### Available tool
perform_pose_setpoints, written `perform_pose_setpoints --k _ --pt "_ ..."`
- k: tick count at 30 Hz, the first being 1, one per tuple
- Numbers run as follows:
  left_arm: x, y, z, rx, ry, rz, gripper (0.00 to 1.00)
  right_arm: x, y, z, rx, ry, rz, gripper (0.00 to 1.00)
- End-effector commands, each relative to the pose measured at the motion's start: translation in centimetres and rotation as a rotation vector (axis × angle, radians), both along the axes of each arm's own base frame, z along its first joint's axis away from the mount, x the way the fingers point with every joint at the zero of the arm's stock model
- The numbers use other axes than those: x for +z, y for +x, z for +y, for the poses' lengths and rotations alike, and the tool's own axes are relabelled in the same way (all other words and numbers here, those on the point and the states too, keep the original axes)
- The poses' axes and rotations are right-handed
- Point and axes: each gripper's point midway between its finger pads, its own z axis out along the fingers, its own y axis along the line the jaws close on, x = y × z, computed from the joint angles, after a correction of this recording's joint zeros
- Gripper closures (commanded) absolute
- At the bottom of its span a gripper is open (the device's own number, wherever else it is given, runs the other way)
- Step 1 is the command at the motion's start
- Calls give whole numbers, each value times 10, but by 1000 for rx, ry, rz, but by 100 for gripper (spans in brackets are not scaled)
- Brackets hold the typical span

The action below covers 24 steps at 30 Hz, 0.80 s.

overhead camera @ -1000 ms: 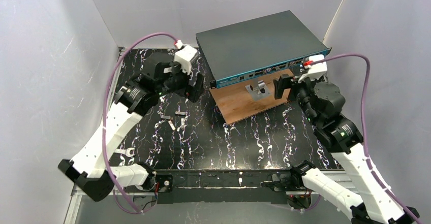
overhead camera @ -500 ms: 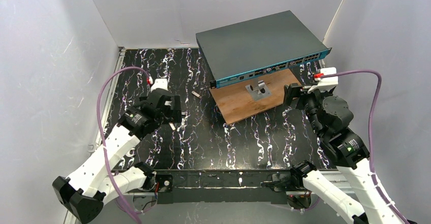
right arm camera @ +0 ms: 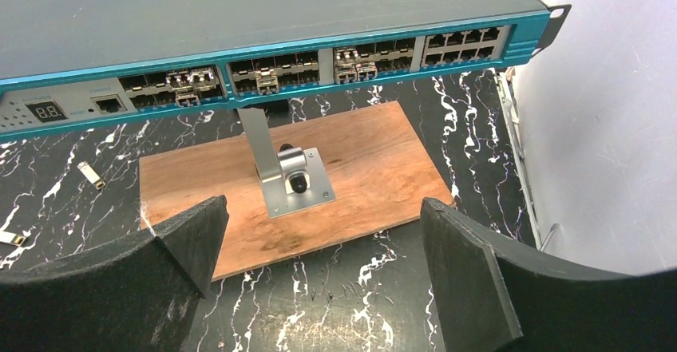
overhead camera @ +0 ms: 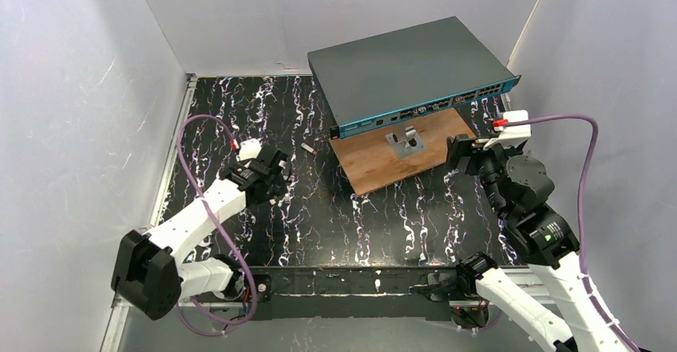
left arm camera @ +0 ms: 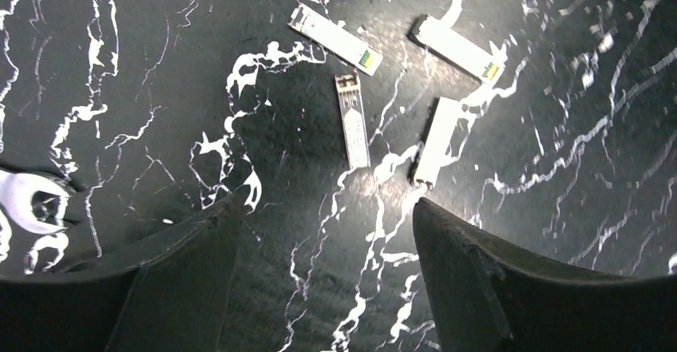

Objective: Insert the plug into the switch port
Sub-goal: Pick up the plug from the center of the board.

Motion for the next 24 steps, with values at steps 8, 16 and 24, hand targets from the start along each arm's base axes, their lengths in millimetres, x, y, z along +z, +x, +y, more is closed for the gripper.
perform_pose_setpoints --k 8,16,24 --pt "-51 12 3 163 -98 62 44 14 -6 -11 -32 14 -52 1" --pt "-68 11 2 158 -70 122 51 12 -4 -8 -22 11 -46 1" --pt "-88 0 9 179 -49 165 60 11 -3 -6 -14 12 -46 1"
